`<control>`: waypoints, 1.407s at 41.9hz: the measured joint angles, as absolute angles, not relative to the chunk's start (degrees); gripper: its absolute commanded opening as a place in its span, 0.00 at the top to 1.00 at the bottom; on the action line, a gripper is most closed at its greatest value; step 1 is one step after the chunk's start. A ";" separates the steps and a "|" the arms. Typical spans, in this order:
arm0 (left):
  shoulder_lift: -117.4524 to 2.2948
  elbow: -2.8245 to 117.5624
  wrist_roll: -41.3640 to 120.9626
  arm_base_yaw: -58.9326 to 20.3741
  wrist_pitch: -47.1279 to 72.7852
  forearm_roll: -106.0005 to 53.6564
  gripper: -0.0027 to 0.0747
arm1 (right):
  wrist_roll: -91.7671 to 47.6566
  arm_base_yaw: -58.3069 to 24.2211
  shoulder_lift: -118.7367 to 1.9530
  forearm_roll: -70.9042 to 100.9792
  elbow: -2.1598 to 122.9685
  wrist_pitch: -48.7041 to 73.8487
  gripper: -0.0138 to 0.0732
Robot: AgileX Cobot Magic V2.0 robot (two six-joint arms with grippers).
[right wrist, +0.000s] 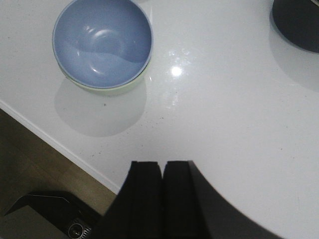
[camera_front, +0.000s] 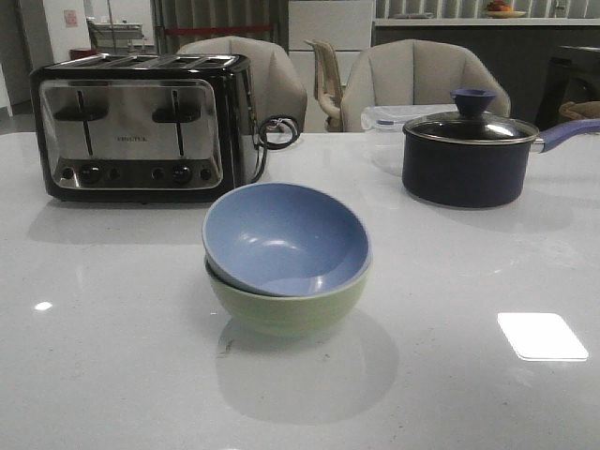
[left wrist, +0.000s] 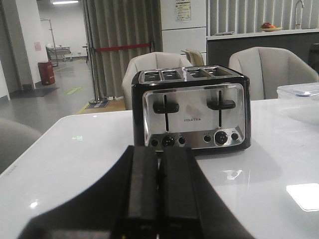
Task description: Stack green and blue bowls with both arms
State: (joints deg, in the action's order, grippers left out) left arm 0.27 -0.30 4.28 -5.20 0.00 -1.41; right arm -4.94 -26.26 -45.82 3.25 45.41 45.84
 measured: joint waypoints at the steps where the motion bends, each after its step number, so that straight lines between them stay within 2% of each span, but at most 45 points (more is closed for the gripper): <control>1: 0.27 -0.30 4.28 -5.20 0.00 -1.41 0.84 | -4.94 -26.26 -45.82 3.25 45.41 45.84 0.80; 25: 0.27 -0.30 4.38 -5.20 0.00 -1.41 0.84 | -4.94 -26.26 -45.40 3.25 45.41 45.84 0.80; 31: 0.27 -0.30 4.38 -5.20 0.00 -1.41 0.84 | -4.94 -21.99 -40.72 3.35 42.70 43.09 0.80; 46: 0.27 -0.30 4.38 -5.20 0.00 -1.41 0.84 | -4.94 -4.23 -16.18 3.23 18.48 18.27 0.80; 52: 0.27 -0.30 4.38 -5.20 0.00 -1.41 0.84 | -4.94 -0.39 -6.14 3.83 8.45 11.09 0.80; 59: 0.27 -0.30 4.38 -5.20 0.00 -1.41 0.84 | -4.94 1.04 0.16 4.19 0.32 7.47 0.80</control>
State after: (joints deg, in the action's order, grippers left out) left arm 0.27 -0.30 4.38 -5.20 0.00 -1.41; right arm -4.94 1.04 0.16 4.19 0.32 7.47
